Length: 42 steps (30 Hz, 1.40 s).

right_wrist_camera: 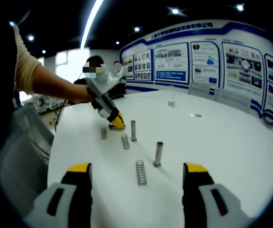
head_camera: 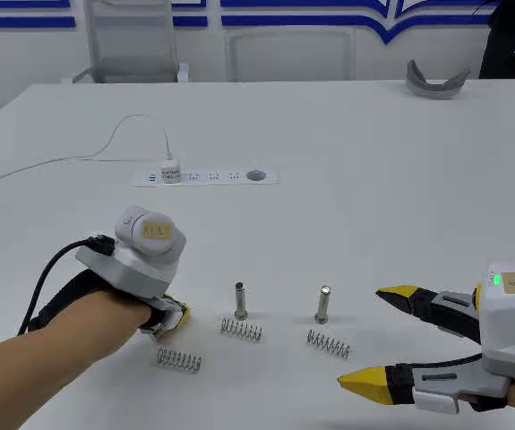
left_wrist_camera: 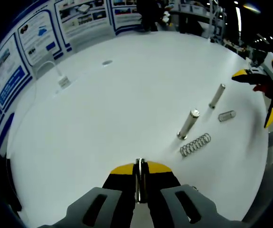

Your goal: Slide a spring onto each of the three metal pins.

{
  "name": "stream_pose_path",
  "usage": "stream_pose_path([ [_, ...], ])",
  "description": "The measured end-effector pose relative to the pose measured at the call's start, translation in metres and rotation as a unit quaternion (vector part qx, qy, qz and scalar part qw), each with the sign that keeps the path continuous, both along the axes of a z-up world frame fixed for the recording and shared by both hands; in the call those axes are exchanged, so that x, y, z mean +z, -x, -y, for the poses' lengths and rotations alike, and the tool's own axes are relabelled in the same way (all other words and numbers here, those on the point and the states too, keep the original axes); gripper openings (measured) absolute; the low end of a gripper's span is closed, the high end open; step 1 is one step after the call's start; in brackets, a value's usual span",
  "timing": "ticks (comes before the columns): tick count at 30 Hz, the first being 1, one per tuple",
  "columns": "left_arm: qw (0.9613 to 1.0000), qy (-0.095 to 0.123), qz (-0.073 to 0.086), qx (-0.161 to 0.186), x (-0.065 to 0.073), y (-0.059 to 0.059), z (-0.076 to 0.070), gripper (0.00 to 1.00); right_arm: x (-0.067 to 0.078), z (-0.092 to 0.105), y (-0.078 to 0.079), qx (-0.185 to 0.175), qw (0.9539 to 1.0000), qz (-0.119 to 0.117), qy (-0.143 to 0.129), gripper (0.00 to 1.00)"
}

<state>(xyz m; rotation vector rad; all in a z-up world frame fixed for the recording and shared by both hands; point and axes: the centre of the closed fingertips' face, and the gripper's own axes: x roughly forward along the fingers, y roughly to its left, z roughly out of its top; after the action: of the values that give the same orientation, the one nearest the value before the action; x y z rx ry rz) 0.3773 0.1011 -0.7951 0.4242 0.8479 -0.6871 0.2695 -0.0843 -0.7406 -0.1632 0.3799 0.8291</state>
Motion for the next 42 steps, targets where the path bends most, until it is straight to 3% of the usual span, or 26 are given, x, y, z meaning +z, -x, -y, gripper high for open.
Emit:
stream_pose_path([
  [19,0.9984,0.047,0.023,0.023,0.036,-0.002,-0.005,0.07,0.006,-0.005,0.001,0.007,0.9999,0.004,0.007,0.8],
  [27,0.9974,0.059,0.028,0.03,0.042,0.007,-0.01,0.07,0.009,-0.01,0.003,0.014,0.9998,0.007,0.011,0.8],
  [42,0.9962,0.07,0.028,0.043,0.04,0.015,-0.023,0.07,0.011,-0.017,0.004,0.024,0.9996,0.008,0.015,0.8],
])
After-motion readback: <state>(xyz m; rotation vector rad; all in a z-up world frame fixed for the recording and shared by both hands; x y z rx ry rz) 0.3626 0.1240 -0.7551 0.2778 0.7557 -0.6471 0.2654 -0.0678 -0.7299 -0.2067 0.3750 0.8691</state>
